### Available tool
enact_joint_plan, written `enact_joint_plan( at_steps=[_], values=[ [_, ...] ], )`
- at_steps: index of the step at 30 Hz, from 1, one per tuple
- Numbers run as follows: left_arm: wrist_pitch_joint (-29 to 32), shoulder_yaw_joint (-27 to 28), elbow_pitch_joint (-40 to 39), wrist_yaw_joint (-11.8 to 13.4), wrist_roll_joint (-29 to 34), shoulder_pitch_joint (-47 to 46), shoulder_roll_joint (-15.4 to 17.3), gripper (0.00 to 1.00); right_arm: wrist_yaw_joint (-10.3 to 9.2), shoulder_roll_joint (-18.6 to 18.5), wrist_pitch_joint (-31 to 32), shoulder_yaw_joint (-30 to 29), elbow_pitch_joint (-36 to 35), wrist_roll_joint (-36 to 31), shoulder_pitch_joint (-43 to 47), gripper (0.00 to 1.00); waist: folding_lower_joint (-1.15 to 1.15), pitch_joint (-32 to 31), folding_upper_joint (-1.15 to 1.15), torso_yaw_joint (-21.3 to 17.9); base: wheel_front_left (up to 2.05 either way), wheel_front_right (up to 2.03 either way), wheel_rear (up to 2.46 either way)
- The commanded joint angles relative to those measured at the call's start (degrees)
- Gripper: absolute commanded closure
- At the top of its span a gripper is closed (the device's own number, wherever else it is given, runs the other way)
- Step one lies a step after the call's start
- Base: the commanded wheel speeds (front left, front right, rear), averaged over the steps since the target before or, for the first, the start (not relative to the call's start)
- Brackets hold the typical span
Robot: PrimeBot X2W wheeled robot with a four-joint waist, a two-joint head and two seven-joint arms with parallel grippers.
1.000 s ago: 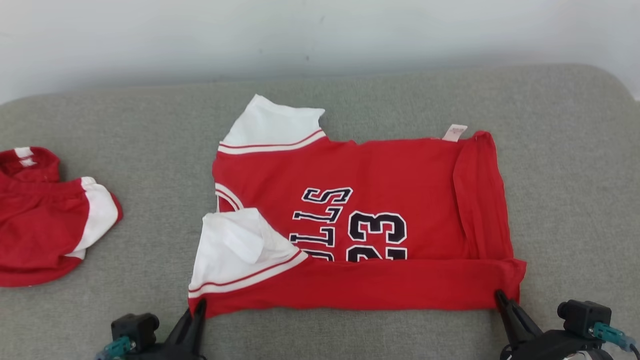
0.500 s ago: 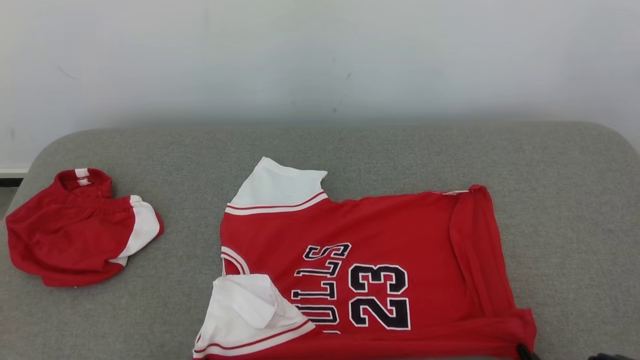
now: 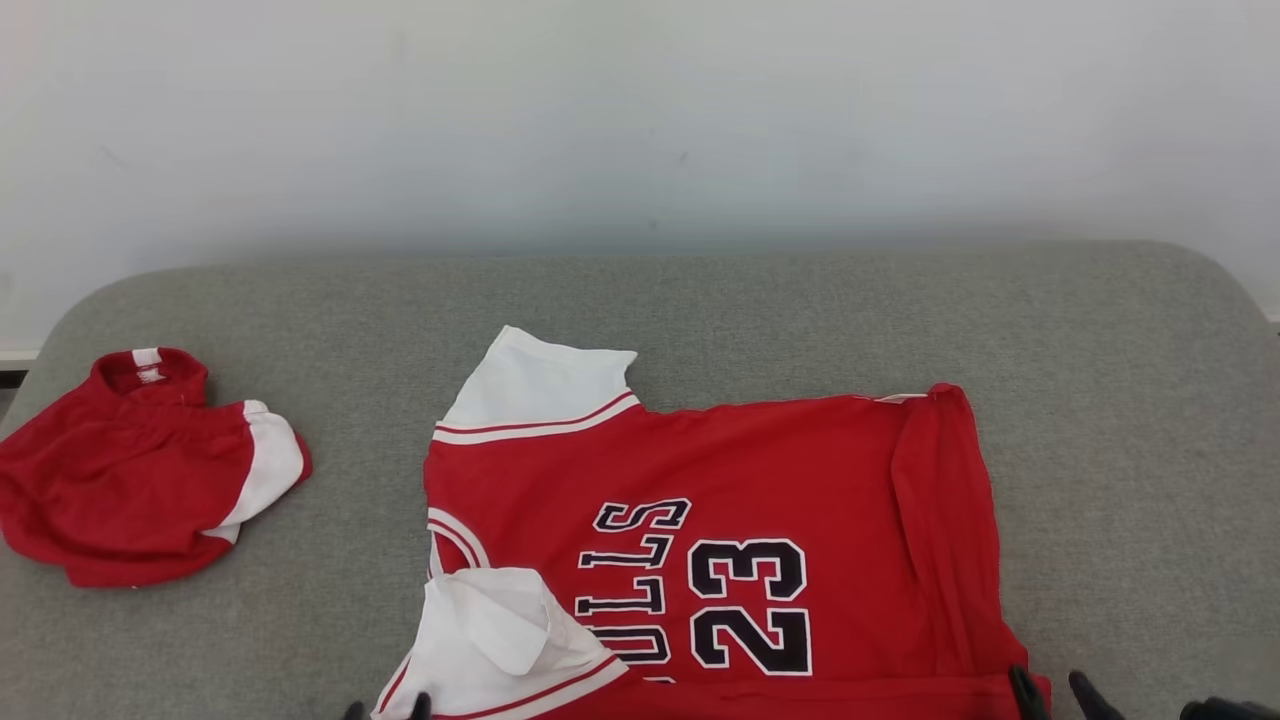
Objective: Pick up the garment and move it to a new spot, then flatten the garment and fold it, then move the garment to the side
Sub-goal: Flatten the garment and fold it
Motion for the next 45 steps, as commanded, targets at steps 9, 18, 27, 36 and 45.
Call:
enact_joint_plan(
  at_steps=[9,18,27,36,45],
  values=[
    [-0.5,8.4,-9.0,1.2,8.7,-2.1,-1.5,0.00,-0.16,2.8,-9.9,-0.5,-3.4,-3.7,-4.9,0.00,0.01,-0.1,0.00,-1.5,0.00,0.00,0.00],
    [-0.5,13.8,-14.9,1.2,17.9,-2.0,-3.2,0.00,-0.16,3.8,-17.3,-0.1,-3.6,-5.1,-7.3,0.00,0.01,-0.4,0.00,-1.8,0.00,0.00,0.00],
    [-0.5,18.7,-16.4,-1.8,20.8,0.1,-5.1,0.00,-0.16,4.0,-19.1,-1.2,-2.9,-11.9,-6.2,0.00,0.01,-0.5,0.00,-0.8,0.00,0.00,0.00],
    [-0.5,20.8,-15.2,-4.3,23.7,2.8,-6.1,0.00,-0.16,5.7,-19.3,-1.3,-2.3,-17.4,-5.0,0.00,0.01,-0.7,0.00,0.7,0.00,0.00,0.00],
    [-0.5,23.0,-14.5,-5.8,25.1,2.6,-7.1,0.00,-0.16,5.7,-19.3,-1.5,-2.0,-18.2,-4.3,0.00,0.01,-1.0,0.00,1.2,0.00,0.00,0.00]
  ],
)
